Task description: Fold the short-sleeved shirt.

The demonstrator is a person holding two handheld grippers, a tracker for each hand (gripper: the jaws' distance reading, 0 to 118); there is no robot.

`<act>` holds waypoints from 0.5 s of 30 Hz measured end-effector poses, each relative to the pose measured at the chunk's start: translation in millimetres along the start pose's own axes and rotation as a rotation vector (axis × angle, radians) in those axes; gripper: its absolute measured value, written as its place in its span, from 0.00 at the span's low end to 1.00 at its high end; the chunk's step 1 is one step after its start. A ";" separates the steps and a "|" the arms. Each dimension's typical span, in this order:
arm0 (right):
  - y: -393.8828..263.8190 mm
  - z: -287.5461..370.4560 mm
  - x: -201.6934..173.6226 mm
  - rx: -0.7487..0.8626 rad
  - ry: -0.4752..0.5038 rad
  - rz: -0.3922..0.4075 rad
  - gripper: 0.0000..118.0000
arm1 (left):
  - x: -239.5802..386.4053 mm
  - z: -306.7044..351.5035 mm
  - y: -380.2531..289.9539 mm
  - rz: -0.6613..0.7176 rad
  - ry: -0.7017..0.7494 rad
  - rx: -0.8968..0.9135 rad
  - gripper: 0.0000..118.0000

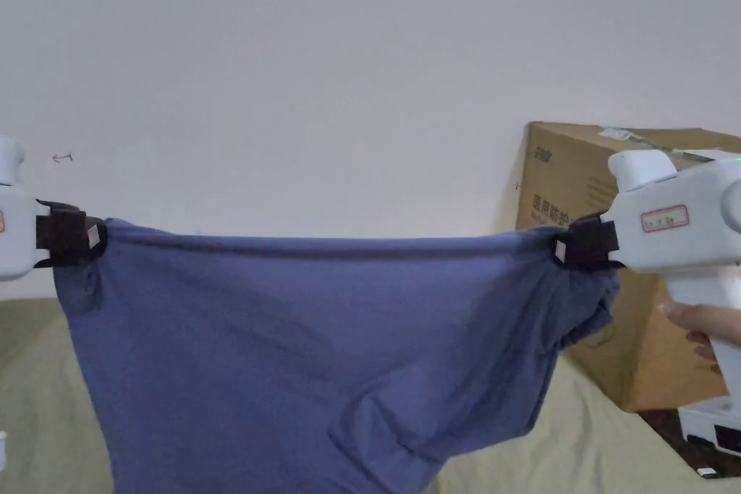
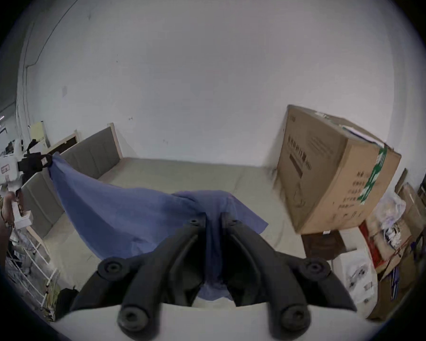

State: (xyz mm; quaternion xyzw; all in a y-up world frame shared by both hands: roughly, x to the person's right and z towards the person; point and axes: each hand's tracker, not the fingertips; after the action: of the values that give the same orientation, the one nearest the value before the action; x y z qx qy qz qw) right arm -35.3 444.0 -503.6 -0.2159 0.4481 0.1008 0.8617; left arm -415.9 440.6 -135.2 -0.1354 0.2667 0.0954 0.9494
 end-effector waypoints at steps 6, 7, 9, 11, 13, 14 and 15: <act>41.8 -40.8 -3.8 0.045 -0.049 -0.007 0.08 | 5.9 -34.1 36.9 0.003 0.082 0.119 0.00; 43.1 -50.9 -4.6 0.057 -0.056 -0.006 0.08 | 6.6 -39.3 37.1 0.001 0.097 0.143 0.00; 37.8 -73.4 -8.8 0.072 -0.068 -0.007 0.08 | 5.6 -51.4 30.7 0.008 0.117 0.153 0.00; 20.0 -100.0 -9.7 0.075 -0.076 -0.015 0.08 | 3.1 -68.1 11.7 0.016 0.135 0.132 0.00; -14.2 -132.1 -11.2 0.039 -0.075 -0.054 0.08 | -5.5 -90.8 -20.7 0.032 0.150 0.035 0.00; -34.6 -147.4 -11.9 0.002 -0.076 -0.065 0.08 | -8.7 -100.5 -42.6 0.047 0.145 -0.020 0.00; -60.5 -166.1 -8.6 -0.051 -0.084 -0.079 0.08 | -14.0 -110.7 -69.6 0.072 0.145 -0.079 0.00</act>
State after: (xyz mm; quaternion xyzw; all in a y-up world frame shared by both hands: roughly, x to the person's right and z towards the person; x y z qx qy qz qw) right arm -139.1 313.8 -563.4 -0.2511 0.3998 0.0871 0.8772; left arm -463.2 339.3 -204.3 -0.1695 0.3354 0.1297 0.9176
